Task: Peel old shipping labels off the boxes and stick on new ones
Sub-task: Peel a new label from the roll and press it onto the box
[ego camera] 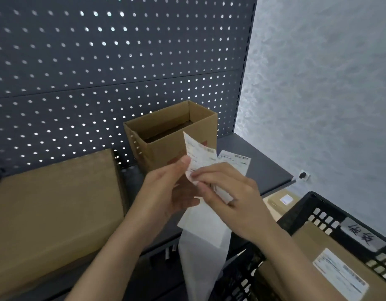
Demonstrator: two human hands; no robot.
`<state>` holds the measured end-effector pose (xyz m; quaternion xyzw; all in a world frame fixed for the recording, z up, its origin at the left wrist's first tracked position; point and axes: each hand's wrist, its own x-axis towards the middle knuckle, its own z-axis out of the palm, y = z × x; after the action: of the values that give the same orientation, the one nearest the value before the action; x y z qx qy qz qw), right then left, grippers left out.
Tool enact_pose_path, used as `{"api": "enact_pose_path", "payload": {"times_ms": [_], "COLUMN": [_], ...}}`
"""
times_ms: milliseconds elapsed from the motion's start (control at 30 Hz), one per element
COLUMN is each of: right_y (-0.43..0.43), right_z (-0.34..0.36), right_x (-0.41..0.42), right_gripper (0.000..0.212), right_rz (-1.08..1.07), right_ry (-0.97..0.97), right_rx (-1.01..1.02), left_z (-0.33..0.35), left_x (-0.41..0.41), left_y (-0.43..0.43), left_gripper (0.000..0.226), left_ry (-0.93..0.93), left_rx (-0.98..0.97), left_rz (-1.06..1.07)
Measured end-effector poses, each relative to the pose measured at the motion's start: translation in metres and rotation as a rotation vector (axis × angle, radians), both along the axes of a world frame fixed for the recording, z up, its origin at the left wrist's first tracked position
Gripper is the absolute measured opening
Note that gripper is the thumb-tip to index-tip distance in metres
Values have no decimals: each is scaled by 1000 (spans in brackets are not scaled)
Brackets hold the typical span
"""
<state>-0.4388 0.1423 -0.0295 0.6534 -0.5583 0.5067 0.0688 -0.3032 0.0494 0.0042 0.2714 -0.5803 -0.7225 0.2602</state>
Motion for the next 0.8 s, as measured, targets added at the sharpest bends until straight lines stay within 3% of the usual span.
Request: {"api": "enact_pose_path", "payload": {"times_ms": [67, 167, 267, 400, 500, 600, 800], "right_y": [-10, -21, -30, -51, -72, -96, -136], "right_z": [-4, -11, -15, -10, 4, 16, 23], "right_x": [8, 16, 31, 63, 90, 115, 163], "right_gripper": [18, 25, 35, 23, 20, 24, 5], "right_rz": [69, 110, 120, -36, -70, 73, 204], "right_ry": [87, 178, 143, -111, -463, -750, -719], "right_rx": [-4, 78, 88, -89, 80, 287, 387], "left_z": [-4, -9, -7, -2, -1, -3, -6], "left_x": [13, 30, 52, 91, 128, 165, 226], "left_y": [-5, -9, -15, -30, -43, -56, -84], "left_gripper": [22, 22, 23, 19, 20, 21, 19], "left_ry": [-23, -61, -63, -9, 14, 42, -12], "left_rx": [-89, -168, -192, -147, -158, -134, -149], "left_rz": [86, 185, 327, 420, 455, 494, 481]}}
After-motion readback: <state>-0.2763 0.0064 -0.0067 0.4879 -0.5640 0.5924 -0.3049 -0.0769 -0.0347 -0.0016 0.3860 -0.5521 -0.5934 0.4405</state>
